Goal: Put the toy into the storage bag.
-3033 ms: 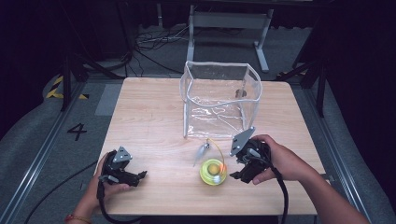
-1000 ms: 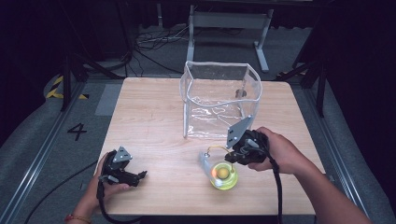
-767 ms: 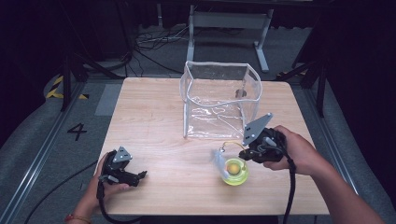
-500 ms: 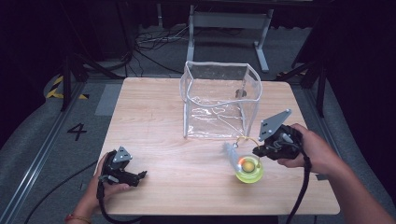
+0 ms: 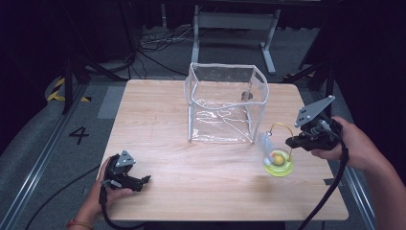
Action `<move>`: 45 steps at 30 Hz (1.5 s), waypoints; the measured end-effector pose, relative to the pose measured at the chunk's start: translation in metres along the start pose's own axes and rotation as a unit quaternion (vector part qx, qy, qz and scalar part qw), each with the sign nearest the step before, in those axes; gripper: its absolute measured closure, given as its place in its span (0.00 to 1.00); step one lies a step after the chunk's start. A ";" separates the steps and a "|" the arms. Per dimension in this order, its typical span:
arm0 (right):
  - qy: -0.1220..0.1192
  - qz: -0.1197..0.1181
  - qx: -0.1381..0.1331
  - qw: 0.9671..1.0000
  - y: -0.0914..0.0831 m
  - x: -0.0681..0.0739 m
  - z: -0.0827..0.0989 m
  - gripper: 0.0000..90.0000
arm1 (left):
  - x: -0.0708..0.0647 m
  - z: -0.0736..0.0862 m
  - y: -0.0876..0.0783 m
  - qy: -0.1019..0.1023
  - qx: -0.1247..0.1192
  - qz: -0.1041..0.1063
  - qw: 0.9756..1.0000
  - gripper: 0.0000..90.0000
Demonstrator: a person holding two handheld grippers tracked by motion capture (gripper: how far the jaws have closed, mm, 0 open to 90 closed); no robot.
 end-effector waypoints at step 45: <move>0.057 0.109 -0.026 0.992 -0.092 -0.087 -0.100 0.98 | -0.001 0.000 0.000 -0.005 -0.001 0.002 1.000 0.01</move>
Point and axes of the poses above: each handheld gripper's, and its own axes: y roughly forward along the jaws, z roughly out of its underside, x roughly to its left, the point moved 2 cm from there along y, roughly forward along the jaws, and after that the axes turned 12 degrees about y, right-handed, at the moved point
